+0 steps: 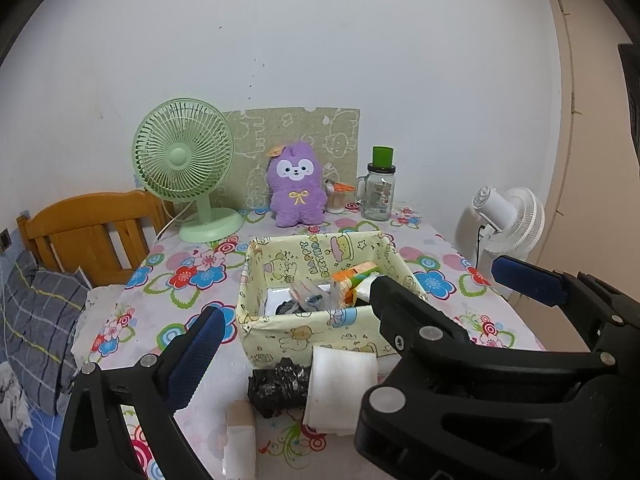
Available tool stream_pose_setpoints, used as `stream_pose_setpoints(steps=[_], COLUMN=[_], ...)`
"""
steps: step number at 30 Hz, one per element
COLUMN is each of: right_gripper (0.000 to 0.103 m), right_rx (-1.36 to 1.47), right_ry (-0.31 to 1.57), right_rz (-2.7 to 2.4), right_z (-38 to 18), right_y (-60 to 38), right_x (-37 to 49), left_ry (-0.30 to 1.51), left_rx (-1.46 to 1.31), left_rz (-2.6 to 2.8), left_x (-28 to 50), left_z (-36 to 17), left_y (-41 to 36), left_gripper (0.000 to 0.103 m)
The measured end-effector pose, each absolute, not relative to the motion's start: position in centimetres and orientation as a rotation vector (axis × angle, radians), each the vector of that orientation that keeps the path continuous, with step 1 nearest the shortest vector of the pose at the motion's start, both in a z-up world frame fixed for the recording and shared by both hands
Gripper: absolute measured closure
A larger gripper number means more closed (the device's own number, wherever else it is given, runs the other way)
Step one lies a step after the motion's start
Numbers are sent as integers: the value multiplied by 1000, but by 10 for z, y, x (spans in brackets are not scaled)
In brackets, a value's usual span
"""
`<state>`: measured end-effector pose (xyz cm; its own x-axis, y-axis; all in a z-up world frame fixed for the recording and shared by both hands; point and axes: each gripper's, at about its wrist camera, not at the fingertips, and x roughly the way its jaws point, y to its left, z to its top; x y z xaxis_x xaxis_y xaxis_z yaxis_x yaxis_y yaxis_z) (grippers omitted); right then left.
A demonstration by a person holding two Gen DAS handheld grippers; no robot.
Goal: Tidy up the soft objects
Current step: 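Raise both open tools out of the fabric box and pull back, then move both tools toward the white rolled cloth and white folded towel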
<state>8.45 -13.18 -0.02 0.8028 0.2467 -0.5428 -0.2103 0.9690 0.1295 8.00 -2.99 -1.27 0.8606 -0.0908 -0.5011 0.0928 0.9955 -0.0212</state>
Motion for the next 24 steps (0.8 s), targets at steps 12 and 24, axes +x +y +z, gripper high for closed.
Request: stream_pose_setpoints(steps=[12, 24], right_gripper=[10, 10], right_rx=[70, 75], right_ry=[604, 637], right_rz=[238, 235], right_z=[-14, -35], right_y=[-137, -136], right_x=[67, 65], left_ry=[532, 572], left_rx=[4, -8], left_rz=[-107, -103], left_x=[61, 63], left_z=[-26, -47], left_y=[-34, -37], left_gripper=[2, 3])
